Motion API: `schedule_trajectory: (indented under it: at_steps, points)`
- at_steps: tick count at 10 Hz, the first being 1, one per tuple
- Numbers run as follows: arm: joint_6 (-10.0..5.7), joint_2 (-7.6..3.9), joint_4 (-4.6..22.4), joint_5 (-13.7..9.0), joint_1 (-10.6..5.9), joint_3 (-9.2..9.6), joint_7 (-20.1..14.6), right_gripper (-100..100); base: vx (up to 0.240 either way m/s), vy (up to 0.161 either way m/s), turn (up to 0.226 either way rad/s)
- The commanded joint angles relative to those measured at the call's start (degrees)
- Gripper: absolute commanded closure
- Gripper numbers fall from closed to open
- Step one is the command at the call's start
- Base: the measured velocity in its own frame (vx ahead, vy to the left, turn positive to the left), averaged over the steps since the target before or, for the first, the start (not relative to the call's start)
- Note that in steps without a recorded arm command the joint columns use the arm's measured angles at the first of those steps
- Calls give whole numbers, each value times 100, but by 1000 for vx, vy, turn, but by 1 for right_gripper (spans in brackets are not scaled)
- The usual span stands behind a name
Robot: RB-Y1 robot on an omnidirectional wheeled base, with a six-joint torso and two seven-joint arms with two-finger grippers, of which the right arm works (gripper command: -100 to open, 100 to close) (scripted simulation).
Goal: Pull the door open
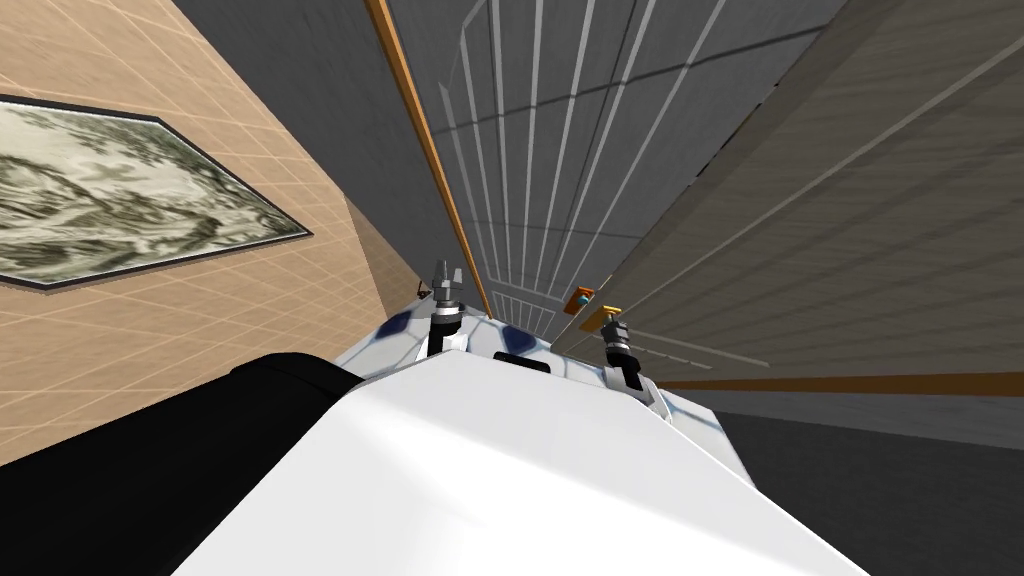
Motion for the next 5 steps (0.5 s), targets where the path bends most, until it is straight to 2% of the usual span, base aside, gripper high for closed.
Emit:
schedule_trajectory:
  at_steps: [1, 4, 5]
  points:
    - [12, 2, 13, 0, 20, 0, -1, 100, -34, -10, 19]
    - [12, 2, 13, 0, 20, 0, -1, 100, -11, -1, -1]
    - [2, -41, 35, -1, 111, -11, -31, 100, -90, -45, -1]
